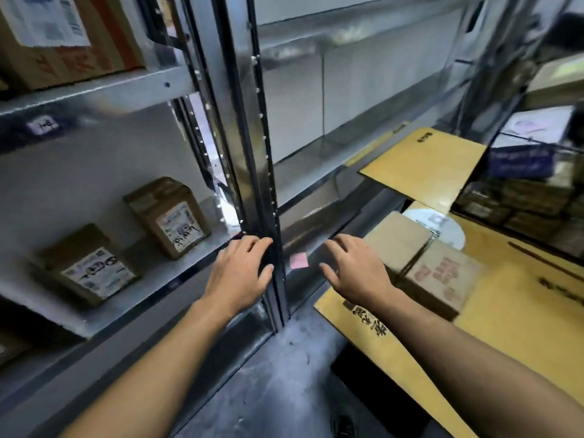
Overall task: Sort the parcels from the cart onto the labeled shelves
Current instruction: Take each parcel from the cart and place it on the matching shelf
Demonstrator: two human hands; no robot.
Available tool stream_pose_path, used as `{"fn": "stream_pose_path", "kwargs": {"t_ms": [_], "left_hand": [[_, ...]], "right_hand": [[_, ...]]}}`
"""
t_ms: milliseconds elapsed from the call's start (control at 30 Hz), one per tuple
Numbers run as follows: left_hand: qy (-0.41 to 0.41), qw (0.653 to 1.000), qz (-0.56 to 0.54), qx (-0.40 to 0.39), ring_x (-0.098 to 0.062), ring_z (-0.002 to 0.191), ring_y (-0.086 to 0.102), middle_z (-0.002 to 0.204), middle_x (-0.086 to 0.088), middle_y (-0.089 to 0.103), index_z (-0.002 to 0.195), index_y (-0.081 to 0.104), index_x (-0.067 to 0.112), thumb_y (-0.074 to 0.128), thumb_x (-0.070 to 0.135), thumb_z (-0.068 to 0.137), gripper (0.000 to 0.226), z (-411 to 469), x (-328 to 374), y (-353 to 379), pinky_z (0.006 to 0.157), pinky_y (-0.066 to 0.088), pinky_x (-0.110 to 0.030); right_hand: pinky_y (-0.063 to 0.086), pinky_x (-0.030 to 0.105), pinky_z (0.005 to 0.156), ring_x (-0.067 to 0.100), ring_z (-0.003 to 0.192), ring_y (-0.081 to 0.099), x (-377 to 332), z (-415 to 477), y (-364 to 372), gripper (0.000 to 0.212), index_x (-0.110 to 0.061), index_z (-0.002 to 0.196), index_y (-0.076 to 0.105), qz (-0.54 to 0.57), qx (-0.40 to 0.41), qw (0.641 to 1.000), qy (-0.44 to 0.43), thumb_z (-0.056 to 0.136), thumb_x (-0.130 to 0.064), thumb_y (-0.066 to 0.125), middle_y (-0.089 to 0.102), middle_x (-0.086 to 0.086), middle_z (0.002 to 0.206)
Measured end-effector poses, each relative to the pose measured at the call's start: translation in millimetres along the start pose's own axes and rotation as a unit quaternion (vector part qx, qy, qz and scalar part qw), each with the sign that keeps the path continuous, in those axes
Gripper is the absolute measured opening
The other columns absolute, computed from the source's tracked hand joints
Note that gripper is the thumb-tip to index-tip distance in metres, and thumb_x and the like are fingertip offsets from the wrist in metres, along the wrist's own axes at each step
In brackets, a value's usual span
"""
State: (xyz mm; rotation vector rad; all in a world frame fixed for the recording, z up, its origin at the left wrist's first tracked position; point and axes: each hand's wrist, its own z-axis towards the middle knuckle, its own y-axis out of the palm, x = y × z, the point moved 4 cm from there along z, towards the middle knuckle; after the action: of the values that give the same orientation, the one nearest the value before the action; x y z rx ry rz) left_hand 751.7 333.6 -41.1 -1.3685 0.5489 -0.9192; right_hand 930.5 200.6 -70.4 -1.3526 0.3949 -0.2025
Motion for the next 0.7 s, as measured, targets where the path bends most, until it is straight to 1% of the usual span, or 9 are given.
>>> {"fn": "stream_pose_path", "kwargs": {"t_ms": [100,200,300,367,433,567,700], "left_hand": [[0.051,0.998,-0.016,-0.029,-0.026,0.117,0.049,0.129,0.001,0.052,0.137,0.047,0.024,0.056,0.037,0.092,0.048,15,42,29,0.098,0.04,-0.04],[0.097,0.993,-0.017,-0.06,-0.024,0.12,0.047,0.133,0.003,0.049,0.14,0.044,0.025,0.052,0.04,0.094,0.049,31,86,54,0.1,0.038,-0.039],[0.144,0.986,-0.016,-0.08,-0.023,0.123,0.046,0.136,0.003,0.049,0.142,0.042,0.027,0.049,0.043,0.094,0.051,47,130,74,0.102,0.038,-0.041],[0.172,0.98,-0.005,-0.098,-0.022,0.125,0.044,0.137,0.004,0.047,0.144,0.038,0.028,0.047,0.043,0.095,0.052,56,157,87,0.102,0.037,-0.038],[0.187,0.976,0.0,-0.113,-0.021,0.125,0.043,0.138,0.005,0.046,0.144,0.037,0.029,0.045,0.043,0.095,0.051,62,181,101,0.102,0.035,-0.037],[0.205,0.968,-0.007,-0.145,-0.02,0.123,0.043,0.138,0.006,0.046,0.14,0.039,0.031,0.044,0.041,0.094,0.047,72,218,128,0.105,0.034,-0.037],[0.204,0.965,-0.006,-0.167,-0.019,0.125,0.042,0.139,0.005,0.045,0.142,0.036,0.03,0.045,0.042,0.095,0.05,83,245,150,0.106,0.034,-0.037]], "right_hand": [[0.042,0.041,0.102,0.029,0.125,0.048,40,-35,6,0.051,-0.024,0.14,0.048,-0.021,-0.044,0.997,0.067,0.097,-0.052,0.047,0.051,0.006,0.139],[0.037,0.043,0.105,0.027,0.128,0.044,77,-66,6,0.051,-0.025,0.142,0.043,-0.039,-0.068,0.989,0.129,0.099,-0.053,0.044,0.048,0.005,0.139],[0.04,0.044,0.105,0.029,0.134,0.04,111,-91,6,0.052,-0.024,0.142,0.041,-0.028,-0.084,0.979,0.184,0.098,-0.052,0.046,0.044,0.006,0.145],[0.042,0.043,0.103,0.029,0.135,0.04,132,-106,6,0.054,-0.023,0.142,0.038,-0.024,-0.089,0.973,0.21,0.097,-0.051,0.048,0.04,0.005,0.149],[0.041,0.041,0.103,0.028,0.134,0.041,153,-120,9,0.056,-0.025,0.144,0.036,-0.013,-0.097,0.967,0.236,0.097,-0.05,0.049,0.039,0.003,0.151],[0.04,0.038,0.103,0.024,0.131,0.041,189,-137,16,0.048,-0.027,0.139,0.04,0.012,-0.102,0.954,0.28,0.098,-0.051,0.047,0.042,0.0,0.145],[0.041,0.036,0.103,0.023,0.129,0.042,213,-147,22,0.046,-0.029,0.139,0.04,0.044,-0.107,0.948,0.296,0.099,-0.049,0.046,0.04,0.0,0.145]]}}
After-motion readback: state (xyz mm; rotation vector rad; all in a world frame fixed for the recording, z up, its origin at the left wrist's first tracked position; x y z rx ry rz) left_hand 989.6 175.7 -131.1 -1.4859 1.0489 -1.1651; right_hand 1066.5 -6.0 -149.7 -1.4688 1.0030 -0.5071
